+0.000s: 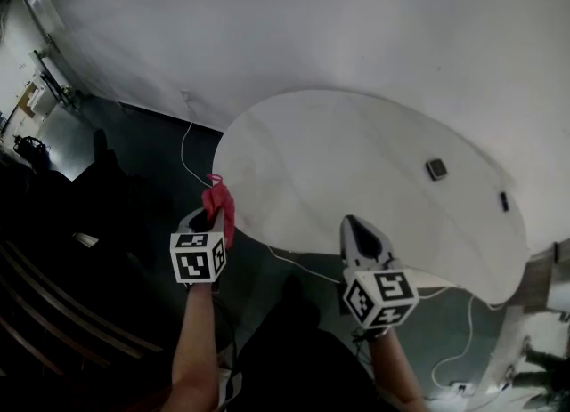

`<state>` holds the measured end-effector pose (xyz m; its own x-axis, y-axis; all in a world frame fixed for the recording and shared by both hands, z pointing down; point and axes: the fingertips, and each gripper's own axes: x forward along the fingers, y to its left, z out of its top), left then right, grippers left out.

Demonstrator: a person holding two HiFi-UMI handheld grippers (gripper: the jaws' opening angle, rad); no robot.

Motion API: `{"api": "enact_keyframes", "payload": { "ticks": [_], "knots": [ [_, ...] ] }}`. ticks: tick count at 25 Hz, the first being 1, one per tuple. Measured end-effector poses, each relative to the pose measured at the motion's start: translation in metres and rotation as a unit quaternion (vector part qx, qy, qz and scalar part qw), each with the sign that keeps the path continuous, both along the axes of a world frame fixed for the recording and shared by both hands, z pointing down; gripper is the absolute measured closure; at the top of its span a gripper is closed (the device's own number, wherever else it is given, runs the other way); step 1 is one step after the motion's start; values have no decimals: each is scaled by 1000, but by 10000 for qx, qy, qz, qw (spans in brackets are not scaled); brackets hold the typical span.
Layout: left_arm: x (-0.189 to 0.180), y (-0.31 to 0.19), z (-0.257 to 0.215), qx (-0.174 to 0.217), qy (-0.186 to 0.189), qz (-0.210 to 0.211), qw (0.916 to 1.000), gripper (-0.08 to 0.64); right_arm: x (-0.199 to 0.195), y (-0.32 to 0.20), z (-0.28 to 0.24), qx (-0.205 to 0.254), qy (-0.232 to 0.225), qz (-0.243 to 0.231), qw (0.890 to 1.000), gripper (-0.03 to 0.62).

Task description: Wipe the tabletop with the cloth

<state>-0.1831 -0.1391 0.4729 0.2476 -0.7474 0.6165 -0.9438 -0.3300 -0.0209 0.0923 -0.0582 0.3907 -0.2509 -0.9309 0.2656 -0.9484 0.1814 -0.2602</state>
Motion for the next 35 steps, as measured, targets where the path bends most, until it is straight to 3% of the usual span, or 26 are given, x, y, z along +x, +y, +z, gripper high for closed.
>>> {"api": "enact_keyframes", "payload": {
  "ticks": [12,24,35],
  "knots": [
    [65,16,-54,779,331,579,9947,494,15,21,-21,298,136,54,9994,589],
    [93,47,-98,1527,841,861,9809,494,33,29,-20,355,279,147,9989,589],
    [100,62,-102,1715,1123,896,9747,494,28,32,-16,350,294,27,9989,589]
  ]
}}
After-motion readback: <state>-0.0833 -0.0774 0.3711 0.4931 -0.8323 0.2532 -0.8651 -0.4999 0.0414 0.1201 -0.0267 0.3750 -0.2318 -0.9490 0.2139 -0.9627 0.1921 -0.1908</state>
